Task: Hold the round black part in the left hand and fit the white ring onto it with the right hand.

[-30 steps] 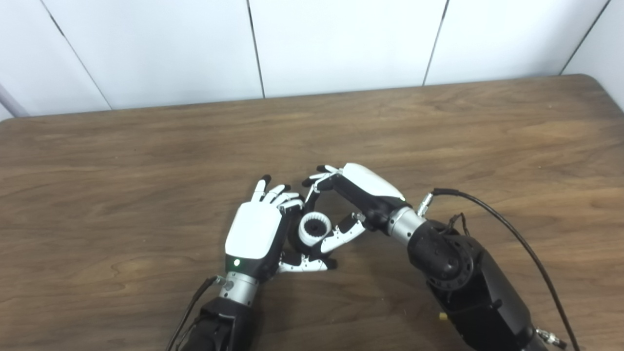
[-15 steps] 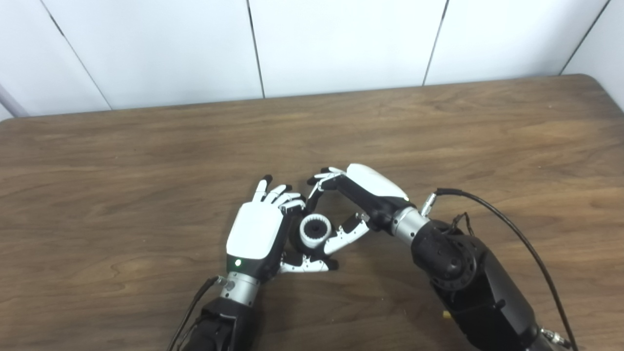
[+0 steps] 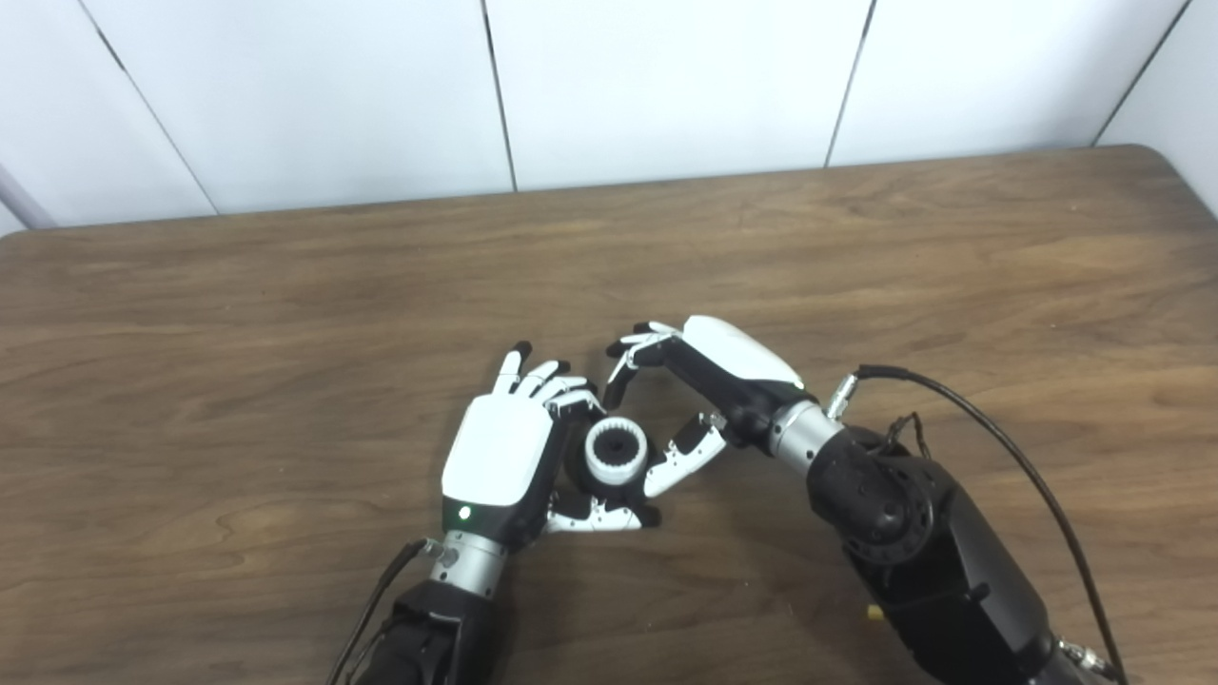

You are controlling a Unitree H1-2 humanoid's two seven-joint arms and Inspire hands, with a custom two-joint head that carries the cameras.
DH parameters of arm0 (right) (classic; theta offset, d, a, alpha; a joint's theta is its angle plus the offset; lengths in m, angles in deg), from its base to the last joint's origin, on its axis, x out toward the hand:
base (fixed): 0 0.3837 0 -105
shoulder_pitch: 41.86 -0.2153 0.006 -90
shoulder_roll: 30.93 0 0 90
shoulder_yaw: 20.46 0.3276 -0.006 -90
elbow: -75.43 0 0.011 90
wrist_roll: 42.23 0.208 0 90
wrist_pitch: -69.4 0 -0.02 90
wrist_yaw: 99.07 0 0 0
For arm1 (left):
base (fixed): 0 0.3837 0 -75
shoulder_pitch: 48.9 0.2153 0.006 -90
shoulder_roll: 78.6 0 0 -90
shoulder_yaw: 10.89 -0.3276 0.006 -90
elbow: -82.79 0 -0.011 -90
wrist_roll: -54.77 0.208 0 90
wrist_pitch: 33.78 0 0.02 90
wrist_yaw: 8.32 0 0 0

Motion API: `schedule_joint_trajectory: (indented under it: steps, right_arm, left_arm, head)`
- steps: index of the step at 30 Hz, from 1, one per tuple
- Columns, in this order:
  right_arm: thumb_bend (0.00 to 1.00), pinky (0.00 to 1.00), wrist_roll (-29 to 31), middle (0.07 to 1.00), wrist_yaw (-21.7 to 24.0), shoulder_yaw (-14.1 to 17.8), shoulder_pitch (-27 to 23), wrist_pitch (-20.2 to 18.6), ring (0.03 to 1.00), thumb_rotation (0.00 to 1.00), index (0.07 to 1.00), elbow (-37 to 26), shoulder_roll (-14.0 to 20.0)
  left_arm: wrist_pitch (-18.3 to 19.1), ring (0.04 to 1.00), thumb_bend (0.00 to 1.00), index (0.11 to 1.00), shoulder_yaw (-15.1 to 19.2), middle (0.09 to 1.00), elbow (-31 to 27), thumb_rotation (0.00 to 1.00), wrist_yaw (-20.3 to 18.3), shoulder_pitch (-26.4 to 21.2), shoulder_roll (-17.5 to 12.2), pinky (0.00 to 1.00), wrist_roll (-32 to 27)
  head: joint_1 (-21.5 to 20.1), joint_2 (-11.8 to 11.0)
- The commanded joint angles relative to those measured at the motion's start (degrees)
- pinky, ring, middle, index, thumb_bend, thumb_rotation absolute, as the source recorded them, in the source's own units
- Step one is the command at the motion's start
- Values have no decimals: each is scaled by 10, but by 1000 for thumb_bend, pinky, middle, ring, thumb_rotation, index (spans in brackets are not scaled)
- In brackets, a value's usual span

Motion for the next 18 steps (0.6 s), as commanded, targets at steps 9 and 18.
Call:
schedule_joint_trajectory:
  steps: [9,18]
  right_arm:
    - [1000,877,-5,865,3,33,-17,-6,942,144,671,-40,21]
    - [1000,879,-8,885,34,68,-15,-25,931,158,708,-66,42]
  left_arm:
    - [1,862,526,481,-9,750,31,58,-1,28,-3,1000,4]
    - [2,860,525,485,-3,747,27,63,-4,29,-4,1000,-4]
  head:
    - [-3,0]
    - [-7,-3]
